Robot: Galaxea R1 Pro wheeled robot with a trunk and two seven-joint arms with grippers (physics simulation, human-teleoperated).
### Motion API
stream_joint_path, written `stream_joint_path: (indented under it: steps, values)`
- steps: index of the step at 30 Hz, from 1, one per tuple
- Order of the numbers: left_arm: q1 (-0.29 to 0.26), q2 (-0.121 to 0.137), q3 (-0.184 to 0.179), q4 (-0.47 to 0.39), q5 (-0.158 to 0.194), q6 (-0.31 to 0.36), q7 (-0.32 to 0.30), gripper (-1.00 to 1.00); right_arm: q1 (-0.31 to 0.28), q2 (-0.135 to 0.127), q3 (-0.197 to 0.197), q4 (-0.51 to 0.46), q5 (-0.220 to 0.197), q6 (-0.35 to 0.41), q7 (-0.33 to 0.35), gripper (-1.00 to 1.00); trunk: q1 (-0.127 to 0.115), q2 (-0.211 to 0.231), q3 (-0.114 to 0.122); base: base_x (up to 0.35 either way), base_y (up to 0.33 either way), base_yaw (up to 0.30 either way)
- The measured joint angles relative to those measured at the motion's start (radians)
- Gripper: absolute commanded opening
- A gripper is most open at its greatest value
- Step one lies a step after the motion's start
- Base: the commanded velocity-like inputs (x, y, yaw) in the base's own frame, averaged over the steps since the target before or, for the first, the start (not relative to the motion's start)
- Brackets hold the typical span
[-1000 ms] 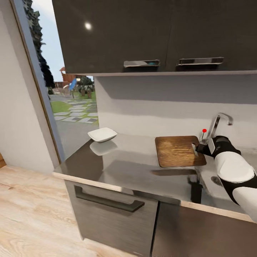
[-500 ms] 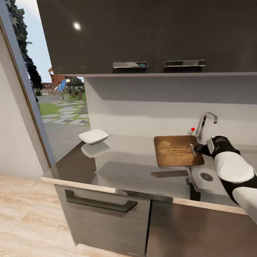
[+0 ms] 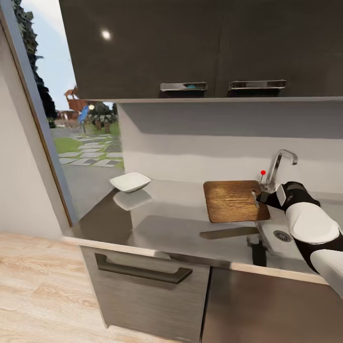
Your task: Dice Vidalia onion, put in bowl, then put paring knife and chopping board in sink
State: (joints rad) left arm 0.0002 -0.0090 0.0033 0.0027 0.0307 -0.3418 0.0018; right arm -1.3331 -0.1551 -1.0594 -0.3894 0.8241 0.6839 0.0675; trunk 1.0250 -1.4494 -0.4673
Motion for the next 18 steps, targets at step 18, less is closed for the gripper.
stream_joint_path:
  steps: [18]
  values:
    - [0.0, 0.0, 0.0, 0.0, 0.0, 0.0, 0.0, 1.0, 0.0, 0.002, 0.0, -0.001, -0.001, 0.035, -0.001, -1.0, 0.0, 0.0, 0.006, 0.0, 0.289, -0.099]
